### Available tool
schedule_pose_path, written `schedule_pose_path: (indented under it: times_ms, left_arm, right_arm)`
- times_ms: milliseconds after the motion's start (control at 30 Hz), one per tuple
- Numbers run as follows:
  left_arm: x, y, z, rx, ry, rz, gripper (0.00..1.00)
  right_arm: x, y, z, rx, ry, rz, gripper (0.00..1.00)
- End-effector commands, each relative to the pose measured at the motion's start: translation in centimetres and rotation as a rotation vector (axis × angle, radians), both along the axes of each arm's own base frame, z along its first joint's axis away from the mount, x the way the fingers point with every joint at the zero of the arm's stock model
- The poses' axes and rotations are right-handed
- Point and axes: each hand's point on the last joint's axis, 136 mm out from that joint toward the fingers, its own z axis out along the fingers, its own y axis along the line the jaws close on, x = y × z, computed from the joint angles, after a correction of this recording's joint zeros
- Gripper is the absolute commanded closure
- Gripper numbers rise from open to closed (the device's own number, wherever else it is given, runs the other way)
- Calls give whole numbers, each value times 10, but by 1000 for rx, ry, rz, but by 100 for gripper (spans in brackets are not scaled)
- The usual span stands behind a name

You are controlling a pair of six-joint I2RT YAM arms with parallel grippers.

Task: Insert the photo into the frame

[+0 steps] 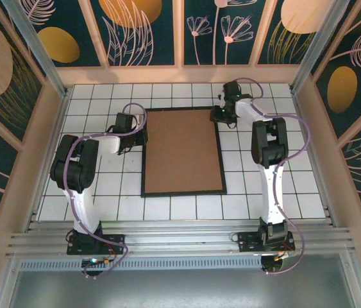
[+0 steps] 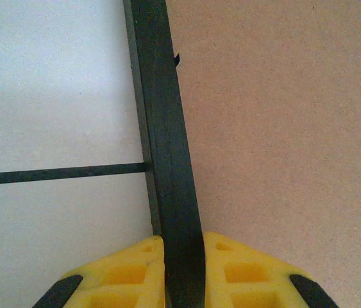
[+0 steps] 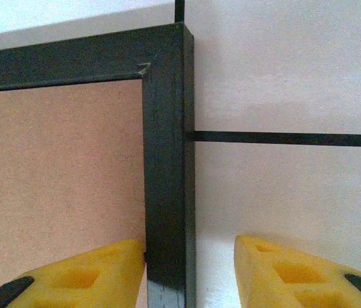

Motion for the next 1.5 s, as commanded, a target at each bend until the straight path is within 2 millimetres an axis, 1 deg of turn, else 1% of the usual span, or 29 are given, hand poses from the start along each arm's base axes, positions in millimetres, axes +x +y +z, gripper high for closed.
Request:
schedule_pose_path:
  times_ms: [0, 100, 200, 267, 300, 333, 400, 433, 467, 533, 600, 633, 733, 767, 833, 900, 1000, 1067, 1133, 1200, 1300, 1467]
  left_arm:
    - [-24, -18, -28, 27, 91, -98, 82]
    - [-24, -17, -29, 32, 91, -97, 82]
    - [-24, -17, -29, 37, 91, -96, 83]
    - [-25, -17, -30, 41, 93, -93, 83]
    - [-24, -16, -30, 44, 94, -92, 82]
    - [-24, -15, -30, 48, 93, -86, 82]
    - [-24, -12, -30, 59, 93, -76, 82]
    - [-23, -11, -30, 64, 94, -73, 83]
    - [-24, -10, -31, 70, 97, -71, 83]
    - [-24, -9, -32, 76, 99, -66, 83]
    - [-23, -7, -33, 82, 99, -61, 83]
    - [-23, -8, -33, 83, 98, -61, 83]
    - [-22, -7, -34, 85, 101, -61, 83]
    - [-22, -7, -35, 85, 101, -59, 83]
    - [-22, -8, -36, 84, 104, -60, 83]
    - [-22, -8, -36, 83, 104, -60, 83]
    - [-22, -7, -36, 83, 103, -58, 83]
    - [-21, -8, -35, 82, 100, -60, 83]
    - [-21, -9, -35, 79, 100, -59, 83]
    - [-21, -8, -35, 79, 101, -59, 83]
    - [-21, -8, -34, 78, 100, -58, 83]
    - [-21, -9, -34, 76, 99, -60, 83]
  right_arm:
    - [-56, 8, -77, -181, 225, 32, 55]
    - [-61, 6, -82, -257, 230, 36, 54]
    - [-63, 1, -82, -317, 225, 29, 53]
    - [-58, 0, -73, -324, 202, 23, 52]
    - [-54, 0, -65, -318, 181, 17, 51]
    - [-48, 0, -52, -299, 151, 10, 49]
    - [-38, 3, -22, -217, 85, -4, 46]
    - [-35, 7, -5, -143, 54, -2, 45]
    - [-33, 8, 13, -82, 18, -8, 43]
    - [-38, 4, 36, 7, -18, -19, 42]
    - [-49, -3, 53, 80, -38, -27, 41]
    - [-58, -9, 57, 113, -39, -36, 41]
    - [-90, -26, 56, 172, -12, -57, 42]
    - [-99, -29, 53, 176, 0, -60, 43]
    - [-119, -36, 43, 177, 37, -68, 47]
    - [-134, -36, 37, 187, 66, -57, 51]
    - [-148, -27, 31, 231, 105, -12, 55]
    - [-152, -21, 27, 242, 128, 14, 56]
    - [-152, -22, 20, 226, 147, 14, 56]
    - [-147, -22, 17, 216, 143, 8, 58]
    - [-137, -17, 17, 236, 136, 20, 60]
    - [-127, -15, 12, 233, 142, 26, 61]
